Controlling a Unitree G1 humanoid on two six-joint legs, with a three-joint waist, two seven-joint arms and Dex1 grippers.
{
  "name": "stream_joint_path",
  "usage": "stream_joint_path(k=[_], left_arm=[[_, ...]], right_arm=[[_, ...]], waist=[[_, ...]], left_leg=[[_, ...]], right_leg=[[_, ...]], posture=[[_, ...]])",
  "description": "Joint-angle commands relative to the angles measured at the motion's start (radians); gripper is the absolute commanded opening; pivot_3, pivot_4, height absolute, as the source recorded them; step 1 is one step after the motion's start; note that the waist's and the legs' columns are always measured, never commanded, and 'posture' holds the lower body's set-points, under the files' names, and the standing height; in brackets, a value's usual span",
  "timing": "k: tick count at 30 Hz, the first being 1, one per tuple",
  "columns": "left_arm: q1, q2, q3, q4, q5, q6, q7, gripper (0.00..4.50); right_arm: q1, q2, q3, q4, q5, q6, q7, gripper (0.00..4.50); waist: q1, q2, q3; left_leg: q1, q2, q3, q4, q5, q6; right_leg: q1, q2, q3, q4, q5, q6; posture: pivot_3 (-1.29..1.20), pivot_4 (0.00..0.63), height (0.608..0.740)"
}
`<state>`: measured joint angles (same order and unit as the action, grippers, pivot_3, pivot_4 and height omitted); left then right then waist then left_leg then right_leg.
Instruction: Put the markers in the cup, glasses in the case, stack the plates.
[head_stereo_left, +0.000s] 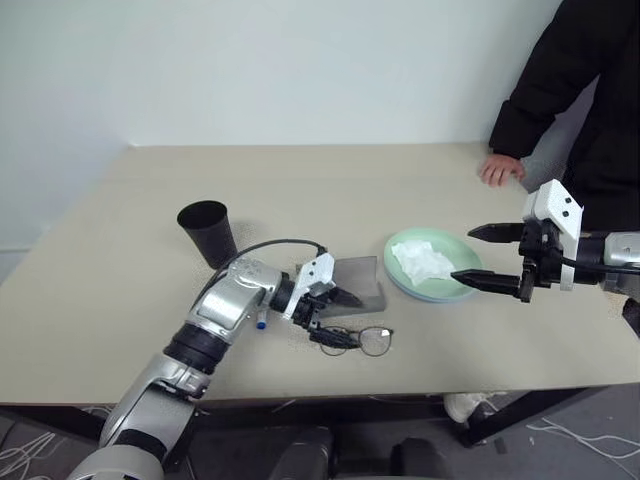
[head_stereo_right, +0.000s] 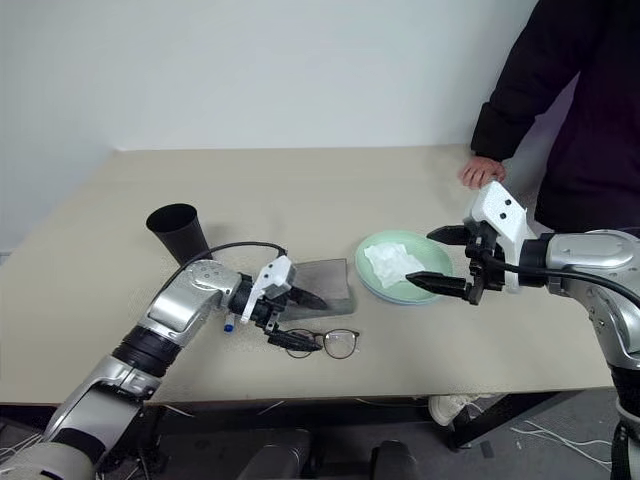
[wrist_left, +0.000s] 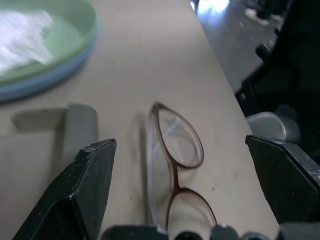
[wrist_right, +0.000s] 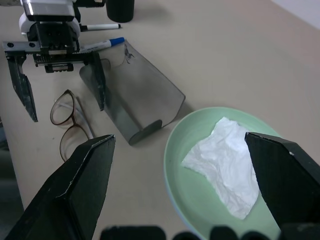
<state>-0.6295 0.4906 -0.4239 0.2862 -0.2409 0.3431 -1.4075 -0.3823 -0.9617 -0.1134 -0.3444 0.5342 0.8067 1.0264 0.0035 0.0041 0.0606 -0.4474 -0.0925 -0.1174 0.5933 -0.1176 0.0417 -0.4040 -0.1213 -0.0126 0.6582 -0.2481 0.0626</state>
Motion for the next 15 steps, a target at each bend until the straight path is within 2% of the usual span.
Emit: stream_joint_path(k=[1, 15], left_arm=[[-0.042, -0.009, 0.002, 0.023, 0.025, -0.039, -0.031, 4.43], [-0.058, -0.043, 0.000, 0.102, 0.084, -0.088, -0.094, 4.43]], right_arm=[[-0.009, -0.010, -0.042, -0.036, 0.020, -0.002, -0.020, 4.49], [0.021, -0.007, -0.044, -0.057, 0.035, -0.006, -0.065, 4.49]], waist=[[0.001, 0.000, 0.000], [0.001, 0.000, 0.000]], left_leg=[[0.000, 0.000, 0.000, 0.000, 0.000, 0.000], [0.000, 0.000, 0.000, 0.002, -0.001, 0.001]], right_leg=[[0.000, 0.000, 0.000, 0.000, 0.000, 0.000], [0.002, -0.001, -0.001, 0.000, 0.000, 0.000]], posture=[[0.00, 0.000, 0.727], [0.00, 0.000, 0.727]])
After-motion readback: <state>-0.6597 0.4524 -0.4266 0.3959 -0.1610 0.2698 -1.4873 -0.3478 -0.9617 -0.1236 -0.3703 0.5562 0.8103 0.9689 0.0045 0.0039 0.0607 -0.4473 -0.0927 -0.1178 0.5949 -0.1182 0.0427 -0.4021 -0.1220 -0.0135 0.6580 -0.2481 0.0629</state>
